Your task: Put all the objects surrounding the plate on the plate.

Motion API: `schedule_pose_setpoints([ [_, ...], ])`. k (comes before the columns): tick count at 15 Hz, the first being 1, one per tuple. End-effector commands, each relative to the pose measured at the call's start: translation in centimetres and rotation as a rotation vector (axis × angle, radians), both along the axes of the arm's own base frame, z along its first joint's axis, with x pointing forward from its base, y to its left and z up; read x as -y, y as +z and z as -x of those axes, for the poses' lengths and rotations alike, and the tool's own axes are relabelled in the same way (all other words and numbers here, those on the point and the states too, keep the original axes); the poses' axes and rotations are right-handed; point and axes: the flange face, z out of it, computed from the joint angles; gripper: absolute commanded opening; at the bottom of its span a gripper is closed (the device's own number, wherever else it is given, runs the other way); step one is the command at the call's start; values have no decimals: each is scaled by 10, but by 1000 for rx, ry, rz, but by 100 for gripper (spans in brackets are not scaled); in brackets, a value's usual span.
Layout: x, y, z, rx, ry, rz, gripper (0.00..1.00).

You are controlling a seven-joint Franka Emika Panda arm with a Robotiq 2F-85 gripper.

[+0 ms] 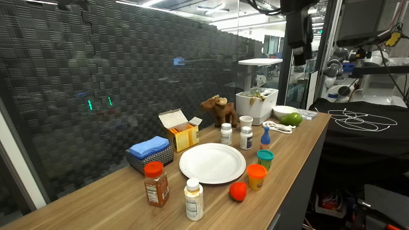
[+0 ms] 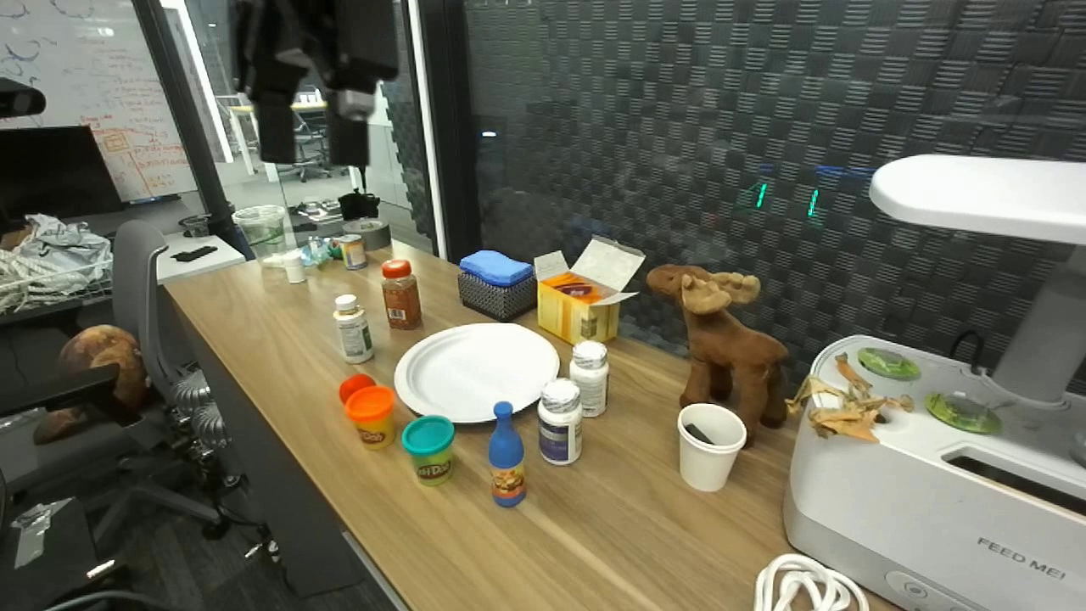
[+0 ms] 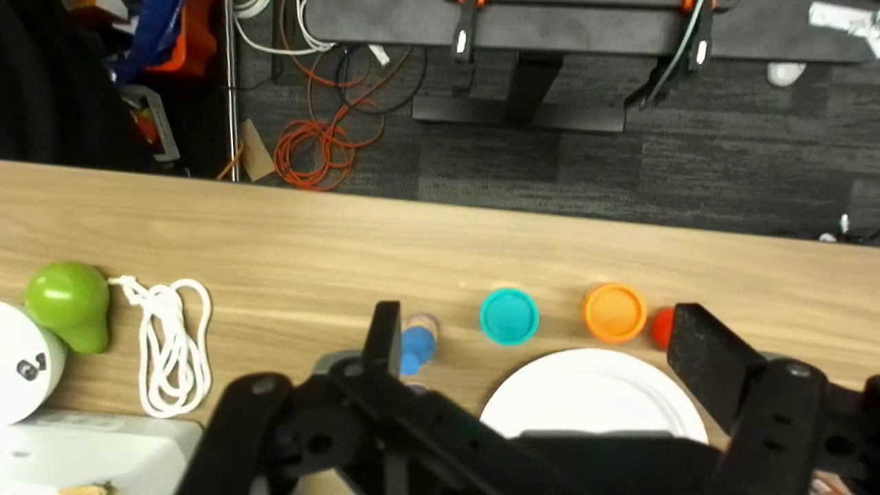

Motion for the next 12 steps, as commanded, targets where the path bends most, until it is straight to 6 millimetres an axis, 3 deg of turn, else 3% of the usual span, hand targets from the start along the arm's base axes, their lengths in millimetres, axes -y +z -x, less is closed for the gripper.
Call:
schedule_pose_setpoints([
  [1, 15, -17, -61, 54, 8, 2, 100],
  [6, 29, -58, -132, 118, 9, 2, 100],
  [12, 43, -109, -176, 142, -46, -13, 100],
])
